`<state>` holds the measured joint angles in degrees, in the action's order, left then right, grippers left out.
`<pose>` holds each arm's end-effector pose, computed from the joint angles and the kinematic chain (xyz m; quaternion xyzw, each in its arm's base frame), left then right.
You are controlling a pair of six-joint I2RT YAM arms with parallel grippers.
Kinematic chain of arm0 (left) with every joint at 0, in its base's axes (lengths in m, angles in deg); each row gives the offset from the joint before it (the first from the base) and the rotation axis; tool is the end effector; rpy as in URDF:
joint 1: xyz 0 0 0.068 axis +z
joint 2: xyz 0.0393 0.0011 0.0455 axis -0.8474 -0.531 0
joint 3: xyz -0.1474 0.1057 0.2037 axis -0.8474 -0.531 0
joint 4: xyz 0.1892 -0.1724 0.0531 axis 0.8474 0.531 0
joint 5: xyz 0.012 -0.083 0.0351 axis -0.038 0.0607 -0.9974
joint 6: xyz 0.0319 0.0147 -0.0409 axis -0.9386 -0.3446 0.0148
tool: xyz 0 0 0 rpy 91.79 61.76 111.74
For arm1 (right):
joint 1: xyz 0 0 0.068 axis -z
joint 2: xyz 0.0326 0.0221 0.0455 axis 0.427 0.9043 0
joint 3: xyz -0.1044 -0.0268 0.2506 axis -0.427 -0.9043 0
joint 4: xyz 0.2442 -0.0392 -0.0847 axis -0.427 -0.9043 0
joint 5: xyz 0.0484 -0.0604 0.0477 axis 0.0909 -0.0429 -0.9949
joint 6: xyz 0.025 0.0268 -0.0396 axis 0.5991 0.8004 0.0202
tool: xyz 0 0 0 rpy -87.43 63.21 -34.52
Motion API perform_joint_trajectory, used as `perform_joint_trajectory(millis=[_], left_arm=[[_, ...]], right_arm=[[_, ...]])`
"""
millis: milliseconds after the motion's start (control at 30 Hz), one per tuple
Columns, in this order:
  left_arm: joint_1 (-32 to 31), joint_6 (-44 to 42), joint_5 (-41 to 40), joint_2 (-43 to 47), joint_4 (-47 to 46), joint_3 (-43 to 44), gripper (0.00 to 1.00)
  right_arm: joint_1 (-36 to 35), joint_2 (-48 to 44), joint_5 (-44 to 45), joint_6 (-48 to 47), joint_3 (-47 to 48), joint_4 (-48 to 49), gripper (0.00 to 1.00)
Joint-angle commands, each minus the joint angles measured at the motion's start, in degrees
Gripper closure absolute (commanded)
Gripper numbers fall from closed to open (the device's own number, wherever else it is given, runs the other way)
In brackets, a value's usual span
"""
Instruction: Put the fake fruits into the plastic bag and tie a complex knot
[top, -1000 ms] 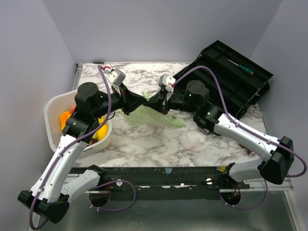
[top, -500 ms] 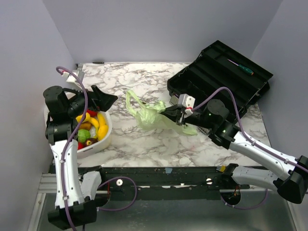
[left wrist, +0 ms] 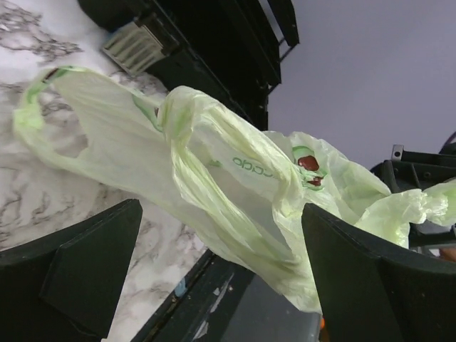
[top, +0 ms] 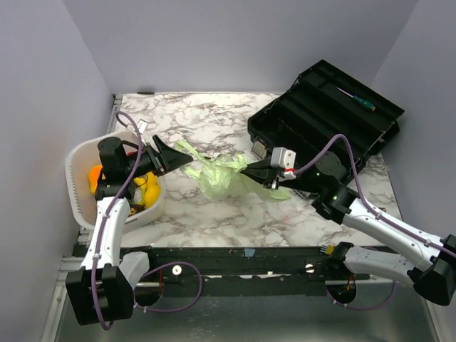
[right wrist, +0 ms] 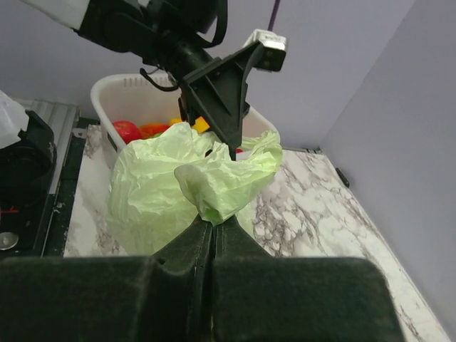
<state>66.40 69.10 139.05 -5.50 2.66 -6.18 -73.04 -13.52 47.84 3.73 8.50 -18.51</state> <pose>0.2134 0.0003 0.3056 -0.0488 0.7579 -0.5485 0.3499 0.1453 0.1870 0.3651 -0.5056 0.4183 0.3573 0.6646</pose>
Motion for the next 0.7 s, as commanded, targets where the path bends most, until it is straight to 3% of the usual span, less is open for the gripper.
perform_joint_trajectory(millis=[0,133,200,233,333,433,467,667], left_arm=[[-2.7,16.09,3.95,-1.91,-19.3,-5.02,0.09],[-1.52,30.59,7.29,-4.65,-38.05,-7.06,0.6],[0.53,33.79,8.71,-5.15,-42.58,-6.26,0.9],[2.48,33.2,9.24,-5.16,-41.67,-4.91,1.0],[11.31,20.22,9.07,-4.6,-22.94,0.88,1.0],[18.59,-2.65,2.65,-6.55,2.78,10.63,1.0],[20.14,-7.88,0.56,-7.71,7.45,13.66,1.0],[24.55,-13.64,-7.07,-13.01,13.88,21.21,1.0]], right_arm=[[-0.04,0.1,-3.83,2.58,2.05,3.35,0.99],[-0.05,-0.73,-3.99,4.34,3.99,0.26,0.99],[-0.05,-1.98,-1.75,5.05,3.82,-1.15,0.99],[-0.04,-2.8,-0.15,5.01,3.96,-2.34,0.99],[-0.06,-6.04,3.66,3.66,5.26,-8.87,0.99],[-0.07,-9.81,5.54,3.42,6.01,-15.49,0.99],[-0.09,-11.2,6.37,3.17,5.95,-17.09,0.99],[-0.05,-16.44,13.61,0.75,4.62,-23.92,0.99]])
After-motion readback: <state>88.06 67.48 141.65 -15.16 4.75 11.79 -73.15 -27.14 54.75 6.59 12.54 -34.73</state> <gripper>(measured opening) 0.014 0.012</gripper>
